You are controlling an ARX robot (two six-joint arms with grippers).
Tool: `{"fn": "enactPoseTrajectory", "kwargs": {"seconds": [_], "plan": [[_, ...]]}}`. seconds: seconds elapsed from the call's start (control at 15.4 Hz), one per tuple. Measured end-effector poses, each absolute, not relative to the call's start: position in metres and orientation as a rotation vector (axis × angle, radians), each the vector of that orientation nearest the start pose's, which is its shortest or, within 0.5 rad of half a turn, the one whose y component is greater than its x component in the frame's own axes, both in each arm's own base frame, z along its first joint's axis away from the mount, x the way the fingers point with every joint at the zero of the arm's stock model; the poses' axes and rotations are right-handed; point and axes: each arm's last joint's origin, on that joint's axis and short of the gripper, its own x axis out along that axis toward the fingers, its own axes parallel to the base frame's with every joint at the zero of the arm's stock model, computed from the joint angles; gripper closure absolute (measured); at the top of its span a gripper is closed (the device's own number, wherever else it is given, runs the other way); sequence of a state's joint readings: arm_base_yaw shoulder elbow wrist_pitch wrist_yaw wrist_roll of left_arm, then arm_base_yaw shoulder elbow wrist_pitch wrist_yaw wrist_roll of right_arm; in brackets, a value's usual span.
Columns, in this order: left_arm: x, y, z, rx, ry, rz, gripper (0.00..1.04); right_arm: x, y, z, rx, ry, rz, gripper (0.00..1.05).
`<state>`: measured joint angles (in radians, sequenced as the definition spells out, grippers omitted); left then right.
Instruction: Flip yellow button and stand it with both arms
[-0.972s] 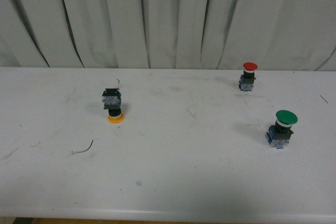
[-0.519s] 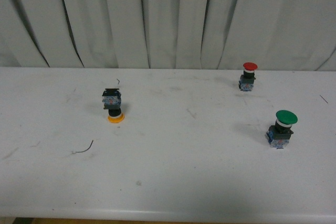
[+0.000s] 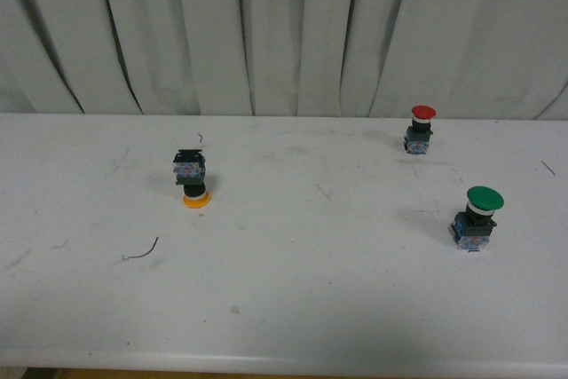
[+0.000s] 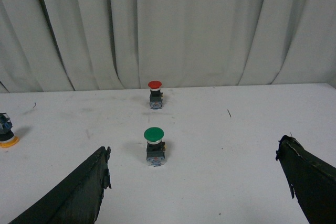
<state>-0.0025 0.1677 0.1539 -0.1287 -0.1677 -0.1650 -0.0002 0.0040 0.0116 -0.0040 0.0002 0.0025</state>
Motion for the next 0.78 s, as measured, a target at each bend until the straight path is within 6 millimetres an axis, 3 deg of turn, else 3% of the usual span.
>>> {"fn": "enactPoseTrajectory", "kwargs": {"seconds": [0.39, 0.52, 0.65, 0.78], "plan": [[0.122, 0.020, 0.199, -0.170, 0.111, 0.202, 0.07, 0.097, 0.000, 0.167, 0.002, -0.004, -0.001, 0.06], [0.138, 0.025, 0.200, -0.177, 0.123, 0.185, 0.07, 0.097, 0.000, 0.167, 0.002, -0.004, -0.001, 0.06], [0.194, 0.019, 0.220, -0.147, 0.105, 0.097, 0.07, 0.097, 0.000, 0.167, 0.002, -0.005, 0.000, 0.06], [0.253, 0.003, 0.226, -0.143, 0.165, 0.012, 0.07, 0.097, 0.000, 0.167, 0.002, -0.005, -0.001, 0.06]]}}
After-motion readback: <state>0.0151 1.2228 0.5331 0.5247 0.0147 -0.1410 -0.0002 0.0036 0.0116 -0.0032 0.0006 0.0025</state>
